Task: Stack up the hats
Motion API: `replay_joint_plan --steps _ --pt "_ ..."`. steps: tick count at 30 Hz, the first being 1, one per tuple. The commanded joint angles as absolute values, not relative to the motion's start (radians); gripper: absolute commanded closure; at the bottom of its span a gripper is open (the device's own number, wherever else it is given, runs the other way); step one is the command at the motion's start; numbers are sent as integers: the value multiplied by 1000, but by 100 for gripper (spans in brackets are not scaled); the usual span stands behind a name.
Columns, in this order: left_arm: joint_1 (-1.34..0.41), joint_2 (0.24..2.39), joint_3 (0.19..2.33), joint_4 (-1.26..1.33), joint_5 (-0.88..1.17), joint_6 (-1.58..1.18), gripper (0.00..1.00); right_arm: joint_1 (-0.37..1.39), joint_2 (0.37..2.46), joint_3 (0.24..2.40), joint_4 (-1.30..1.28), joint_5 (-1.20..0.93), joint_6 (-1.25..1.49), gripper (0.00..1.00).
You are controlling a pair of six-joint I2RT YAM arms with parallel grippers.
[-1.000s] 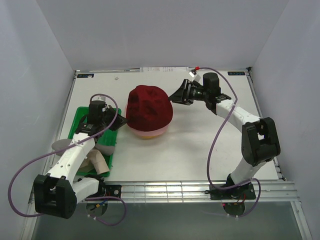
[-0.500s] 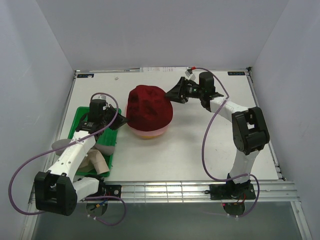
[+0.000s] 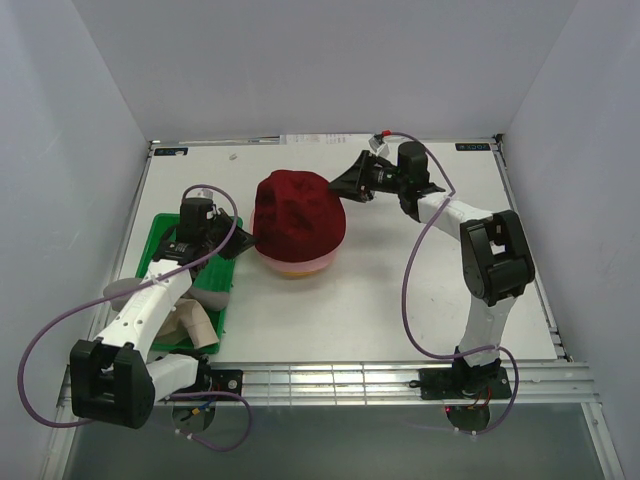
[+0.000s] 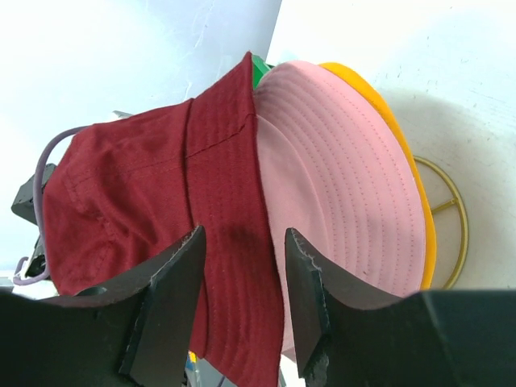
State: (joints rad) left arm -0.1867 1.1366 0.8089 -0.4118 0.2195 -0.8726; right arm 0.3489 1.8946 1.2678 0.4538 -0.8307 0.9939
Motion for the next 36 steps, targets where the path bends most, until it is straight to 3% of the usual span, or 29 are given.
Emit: replay_joint_plan --steps 1,8,12,15,19,25,36 --pt "-186 1132 845 -408 215 -864 100 353 1913 1307 514 -857 1012 50" --pt "-186 1137 845 -405 216 -865 100 356 1936 1315 521 -861 1026 51" --pt "-186 1140 844 -405 215 -864 100 357 1939 1318 528 -861 1035 57" --pt "-186 1137 844 -405 213 -861 100 359 1940 1319 528 -861 1039 73" --pt "-186 1138 841 -406 207 -859 100 357 1942 1304 529 -858 1037 87" --pt "-186 1152 819 -410 176 -859 100 357 1960 1266 505 -841 1016 92" --pt "-186 1186 742 -391 135 -851 100 348 1983 1209 417 -790 925 92"
